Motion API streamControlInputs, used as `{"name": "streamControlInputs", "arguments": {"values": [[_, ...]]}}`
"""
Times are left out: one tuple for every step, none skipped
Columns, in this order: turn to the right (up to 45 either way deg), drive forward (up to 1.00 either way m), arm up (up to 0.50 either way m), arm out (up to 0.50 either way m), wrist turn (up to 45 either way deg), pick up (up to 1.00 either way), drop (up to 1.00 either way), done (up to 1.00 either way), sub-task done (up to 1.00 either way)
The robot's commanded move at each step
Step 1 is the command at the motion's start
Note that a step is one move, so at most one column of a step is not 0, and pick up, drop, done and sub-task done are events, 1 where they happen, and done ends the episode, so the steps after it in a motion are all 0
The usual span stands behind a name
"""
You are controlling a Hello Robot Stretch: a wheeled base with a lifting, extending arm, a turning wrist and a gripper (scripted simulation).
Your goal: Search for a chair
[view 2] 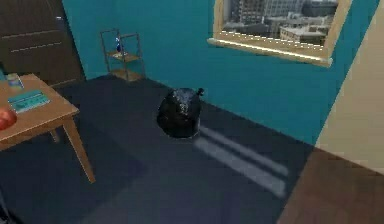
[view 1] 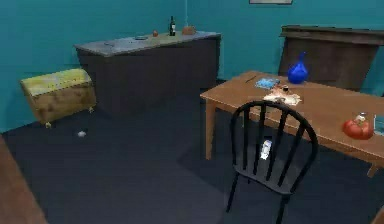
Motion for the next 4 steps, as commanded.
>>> {"name": "streamControlInputs", "arguments": {"values": [[45.0,0.00,0.00,0.00,0.0,0.00,0.00,0.00,0.00],[36.0,0.00,0.00,0.00,0.0,0.00,0.00,0.00,0.00],[0.0,0.30,0.00,0.00,0.0,0.00,0.00,0.00,0.00],[-45.0,0.00,0.00,0.00,0.0,0.00,0.00,0.00,0.00]]}}
